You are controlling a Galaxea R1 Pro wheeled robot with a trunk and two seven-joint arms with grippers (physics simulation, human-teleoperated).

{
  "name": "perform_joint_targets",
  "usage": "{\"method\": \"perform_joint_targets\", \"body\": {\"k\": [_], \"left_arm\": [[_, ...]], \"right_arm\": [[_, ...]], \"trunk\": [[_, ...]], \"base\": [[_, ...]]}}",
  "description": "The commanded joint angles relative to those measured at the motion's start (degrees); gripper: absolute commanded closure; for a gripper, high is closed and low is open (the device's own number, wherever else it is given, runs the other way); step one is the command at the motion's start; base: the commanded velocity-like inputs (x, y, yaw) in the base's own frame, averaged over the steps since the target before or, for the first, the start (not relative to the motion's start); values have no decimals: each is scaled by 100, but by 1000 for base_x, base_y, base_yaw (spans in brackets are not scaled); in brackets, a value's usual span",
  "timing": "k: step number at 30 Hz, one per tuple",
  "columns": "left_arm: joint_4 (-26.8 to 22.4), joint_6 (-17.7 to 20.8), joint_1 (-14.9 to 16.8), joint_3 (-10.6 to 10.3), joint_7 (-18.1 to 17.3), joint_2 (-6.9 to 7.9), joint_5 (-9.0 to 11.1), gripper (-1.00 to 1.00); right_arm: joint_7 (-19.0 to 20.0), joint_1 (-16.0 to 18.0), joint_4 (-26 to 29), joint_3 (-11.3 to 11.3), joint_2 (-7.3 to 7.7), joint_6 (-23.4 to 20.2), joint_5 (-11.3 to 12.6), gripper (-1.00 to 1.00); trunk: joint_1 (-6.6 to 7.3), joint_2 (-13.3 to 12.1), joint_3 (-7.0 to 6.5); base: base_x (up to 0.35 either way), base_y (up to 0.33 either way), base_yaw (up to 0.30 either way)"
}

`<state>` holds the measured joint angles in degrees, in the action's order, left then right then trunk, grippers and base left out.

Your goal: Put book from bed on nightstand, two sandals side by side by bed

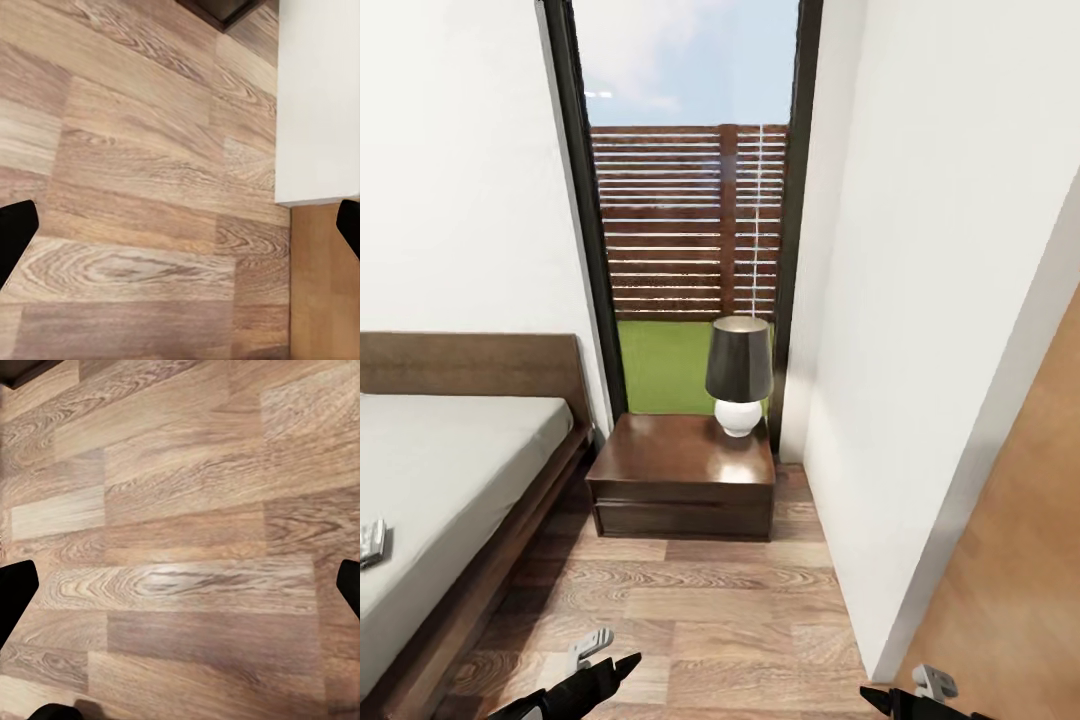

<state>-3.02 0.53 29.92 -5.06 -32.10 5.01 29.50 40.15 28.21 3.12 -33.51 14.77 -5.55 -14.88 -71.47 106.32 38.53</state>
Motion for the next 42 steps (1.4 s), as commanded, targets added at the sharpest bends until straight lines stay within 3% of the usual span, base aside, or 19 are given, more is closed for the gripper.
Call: {"method": "perform_joint_targets", "body": {"k": [1,12,33,42], "left_arm": [[4,4,5,-48,-16,1,56,-100],[4,9,5,-48,-16,1,56,-100],[4,8,5,-48,-16,1,56,-100],[4,7,5,-48,-16,0,54,-100]], "right_arm": [[27,0,12,-50,0,-52,-32,-100],[28,0,13,-50,0,-52,-32,-100],[26,0,12,-50,0,-52,-32,-100],[28,0,10,-50,0,-52,-32,-100]], "trunk": [[0,3,6],[0,3,6],[0,3,6],[0,3,6]], "base": [[40,0,280],[53,0,105],[314,0,2],[180,0,200]]}}
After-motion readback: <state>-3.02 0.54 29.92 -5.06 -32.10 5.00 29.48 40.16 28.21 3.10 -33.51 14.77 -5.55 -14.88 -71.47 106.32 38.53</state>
